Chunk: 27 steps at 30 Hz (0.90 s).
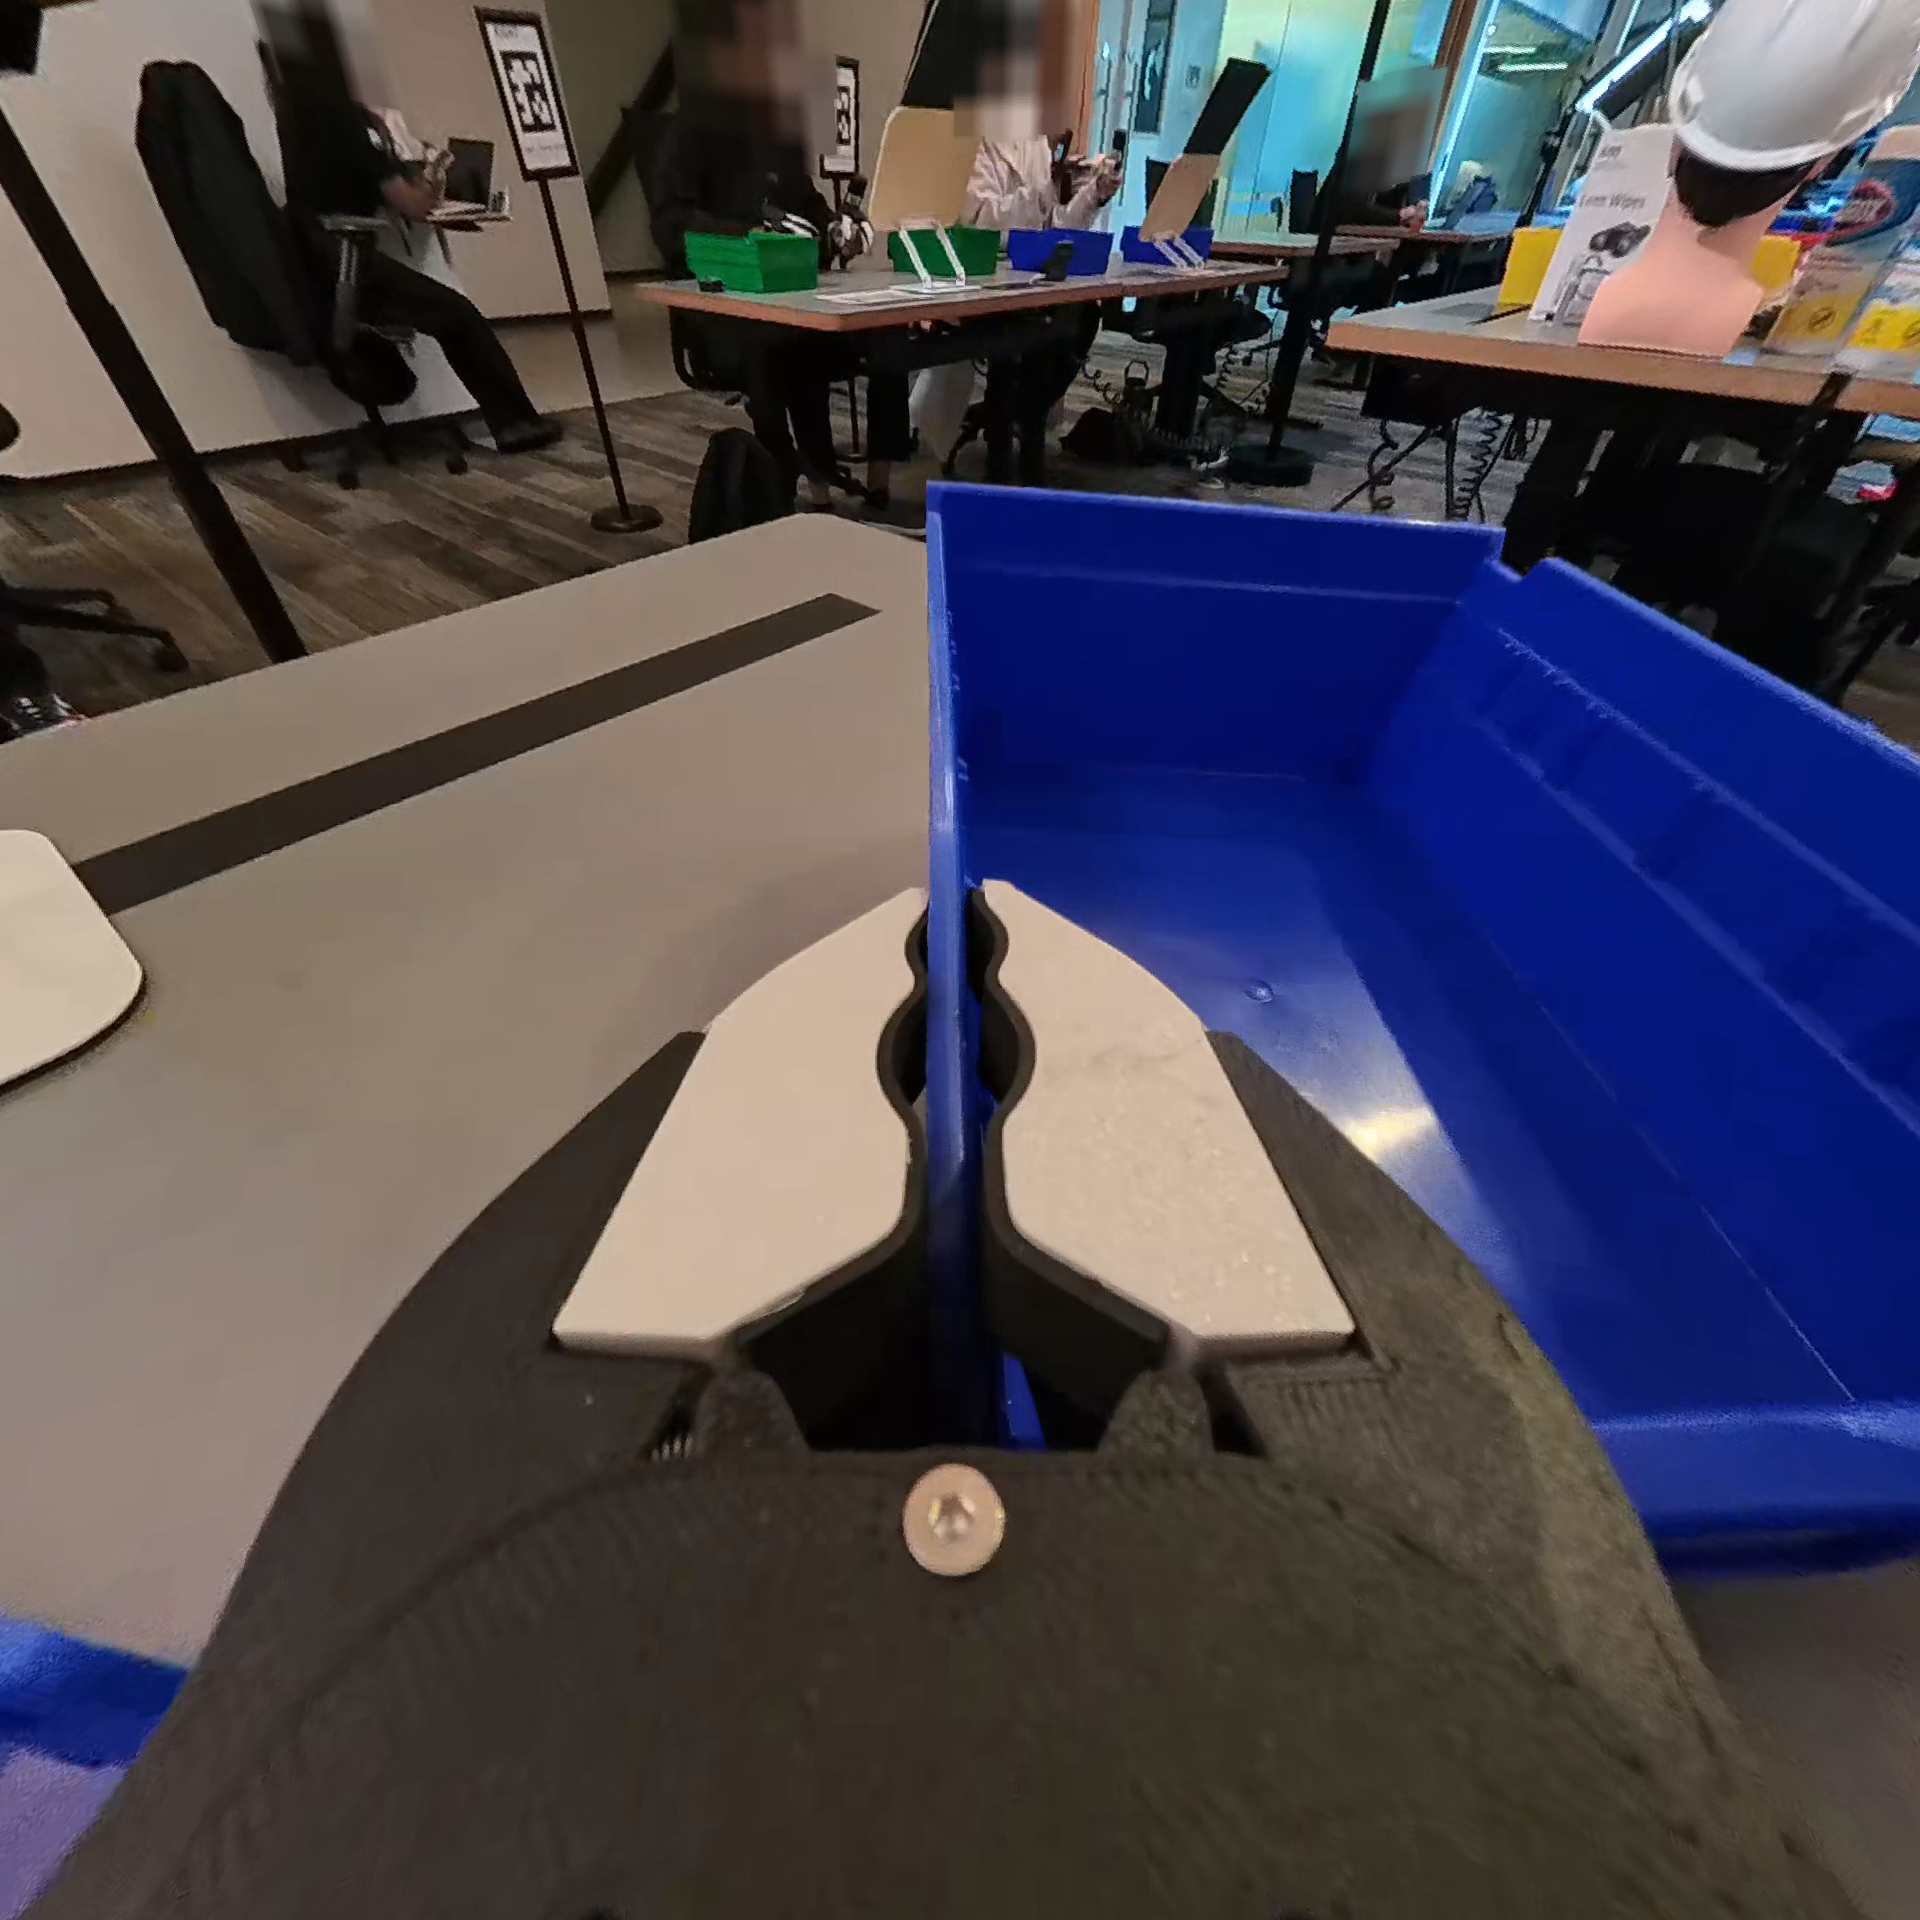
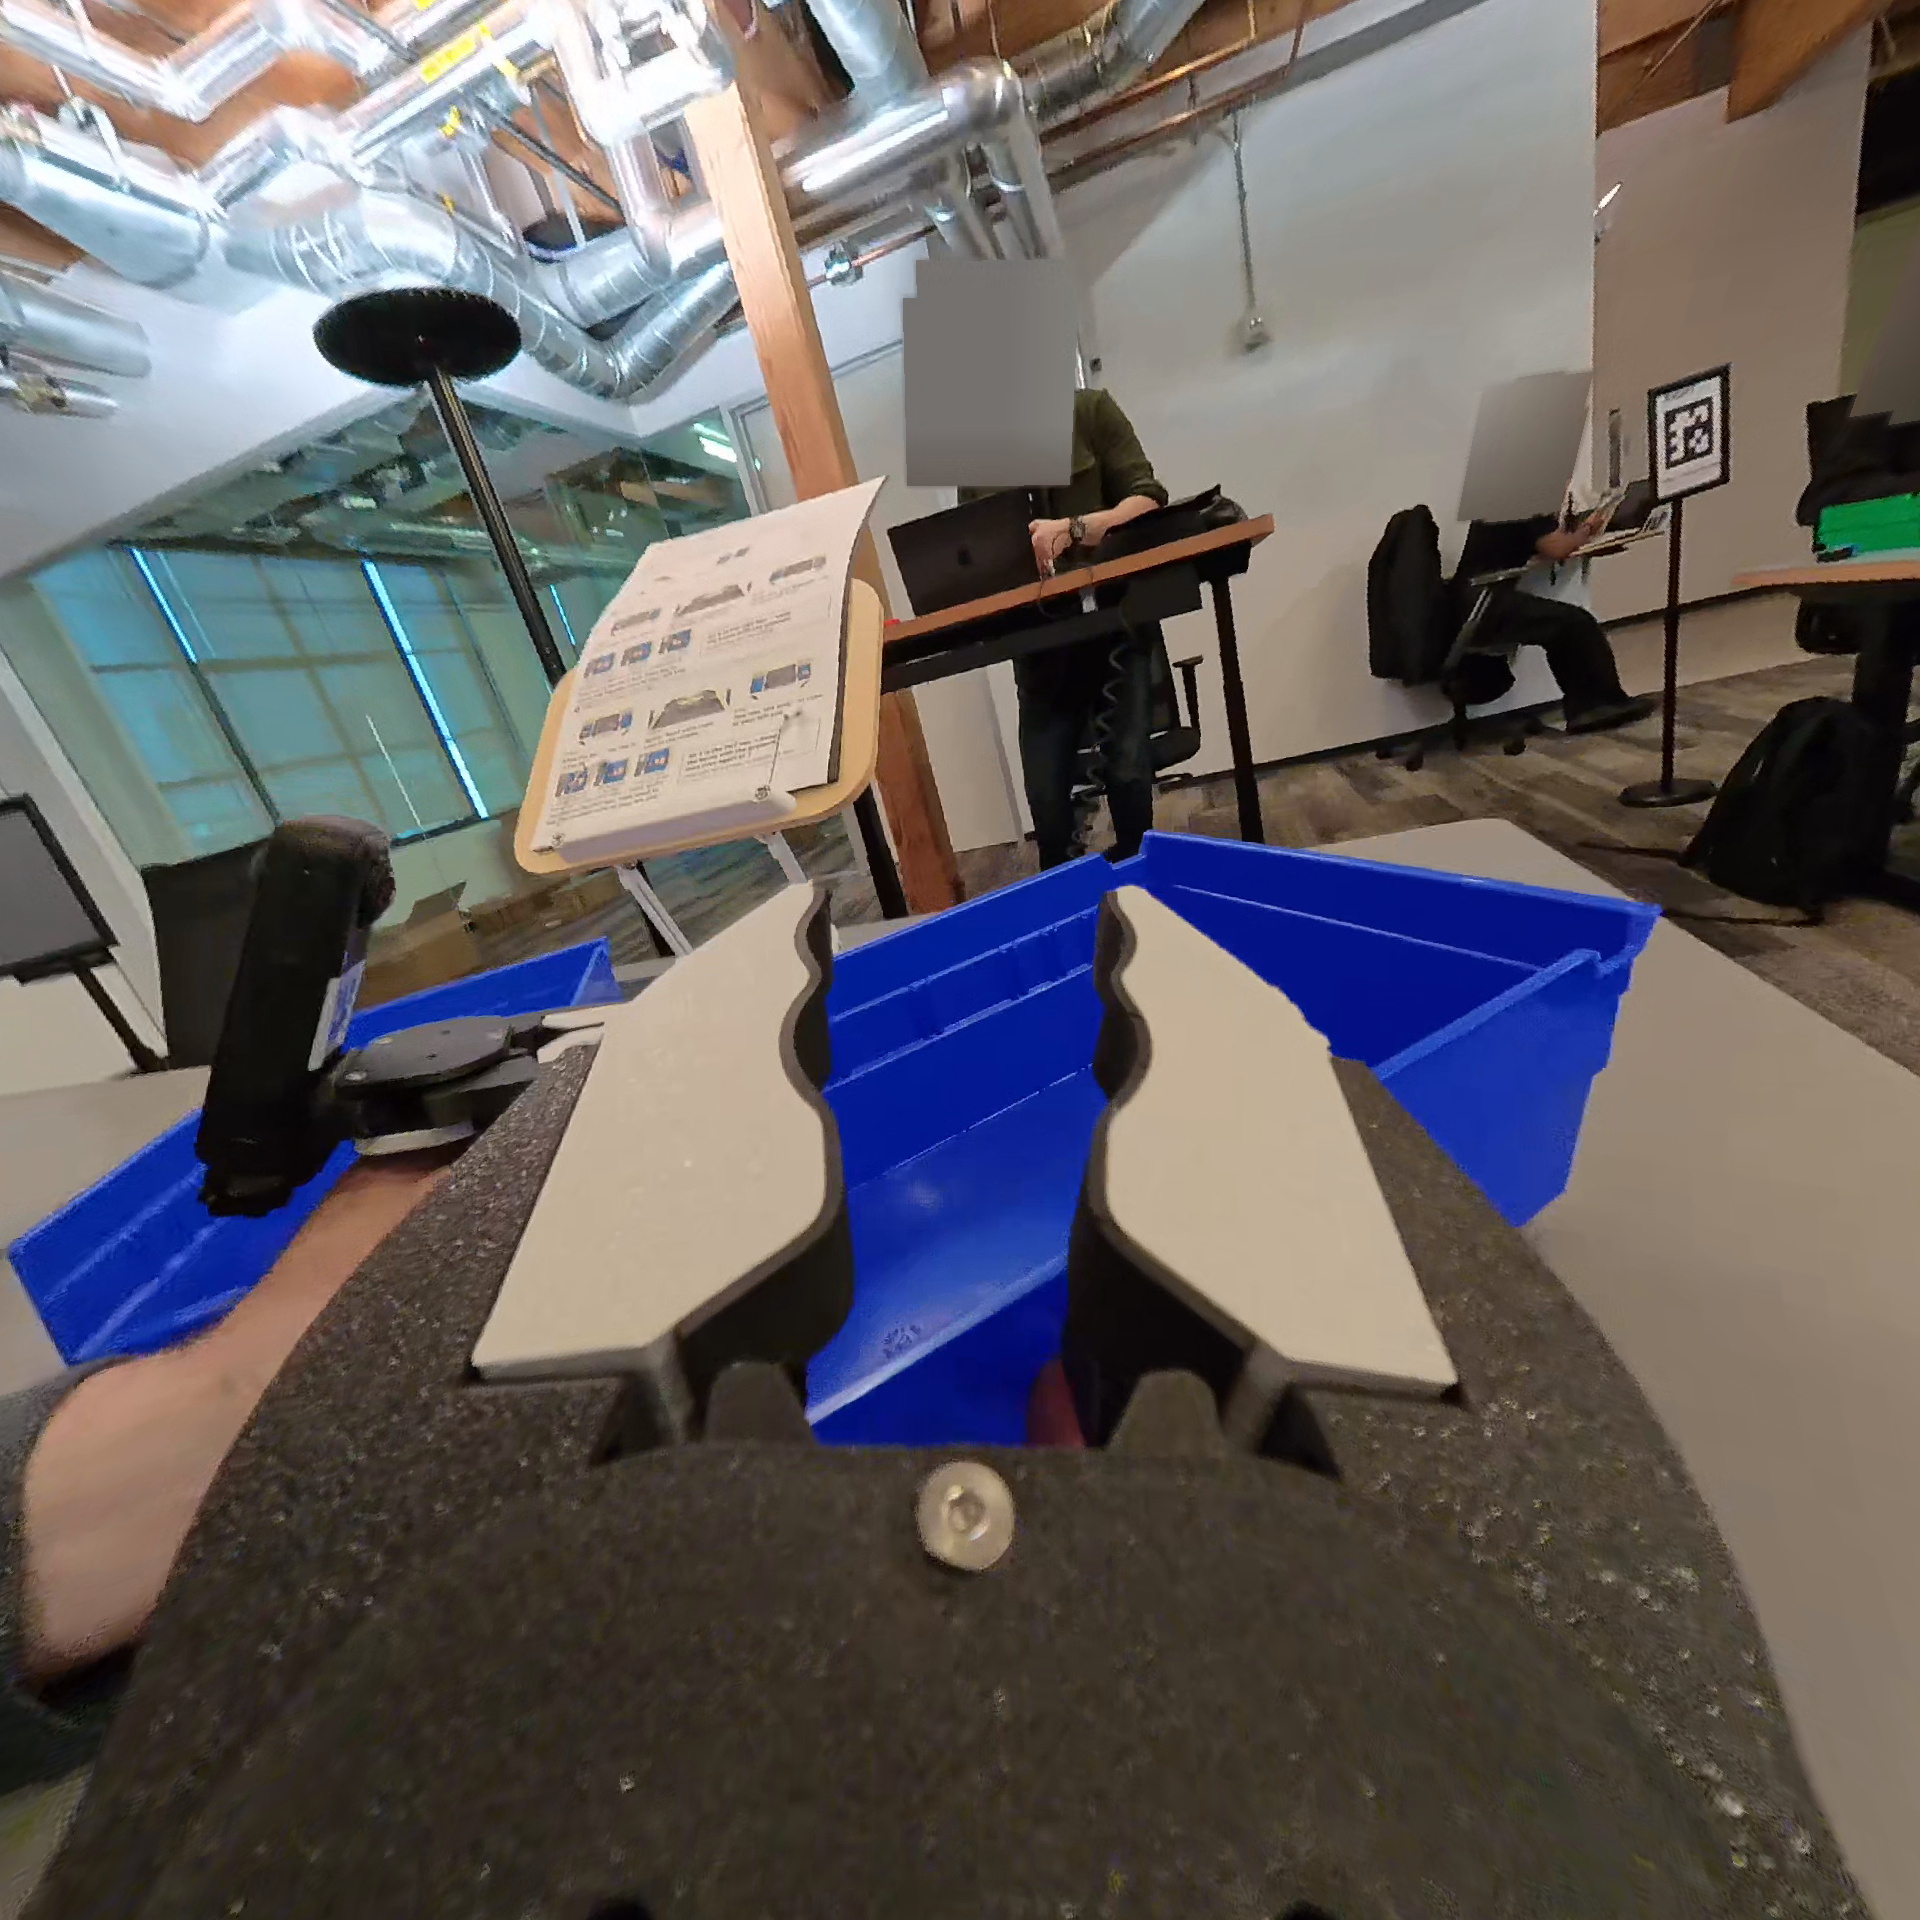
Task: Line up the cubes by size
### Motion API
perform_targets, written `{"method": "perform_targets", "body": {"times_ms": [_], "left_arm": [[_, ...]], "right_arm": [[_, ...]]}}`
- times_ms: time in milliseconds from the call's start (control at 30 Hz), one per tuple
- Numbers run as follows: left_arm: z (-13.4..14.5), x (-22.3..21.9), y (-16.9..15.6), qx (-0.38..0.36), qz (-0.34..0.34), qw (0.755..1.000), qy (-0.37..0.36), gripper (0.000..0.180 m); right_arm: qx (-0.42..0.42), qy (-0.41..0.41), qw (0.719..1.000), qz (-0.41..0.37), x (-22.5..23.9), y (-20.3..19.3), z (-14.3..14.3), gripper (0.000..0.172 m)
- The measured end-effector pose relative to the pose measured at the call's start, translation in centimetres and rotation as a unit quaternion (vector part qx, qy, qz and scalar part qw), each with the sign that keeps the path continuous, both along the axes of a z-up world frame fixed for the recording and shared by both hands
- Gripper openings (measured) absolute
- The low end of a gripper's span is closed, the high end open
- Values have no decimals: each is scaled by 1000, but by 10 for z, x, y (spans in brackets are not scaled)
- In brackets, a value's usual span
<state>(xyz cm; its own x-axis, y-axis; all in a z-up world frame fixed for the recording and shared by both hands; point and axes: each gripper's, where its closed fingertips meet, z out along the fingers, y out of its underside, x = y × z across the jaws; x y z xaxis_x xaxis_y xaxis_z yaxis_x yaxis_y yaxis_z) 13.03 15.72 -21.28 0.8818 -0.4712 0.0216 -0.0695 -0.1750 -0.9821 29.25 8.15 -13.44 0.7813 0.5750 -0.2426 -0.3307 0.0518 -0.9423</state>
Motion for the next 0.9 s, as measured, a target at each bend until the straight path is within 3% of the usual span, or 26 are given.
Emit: {"method": "perform_targets", "body": {"times_ms": [233, 533, 667, 900], "left_arm": [[-16, -5, 9, -7, 14, 1000, -9, 7], [-20, 4, 2, -26, -18, 999, -39, 29], [-21, 8, -11, -31, -40, 998, -43, 36], [-26, 7, -27, -54, -62, 996, -39, 37]], "right_arm": [[10, -48, 999, 5, -13, 21, -14, 45], [20, -89, 996, 19, -17, 36, -19, 46], [16, -108, 994, -6, -7, 28, -20, 46], [-10, -247, 966, -82, 0, -4, -48, 46]]}}
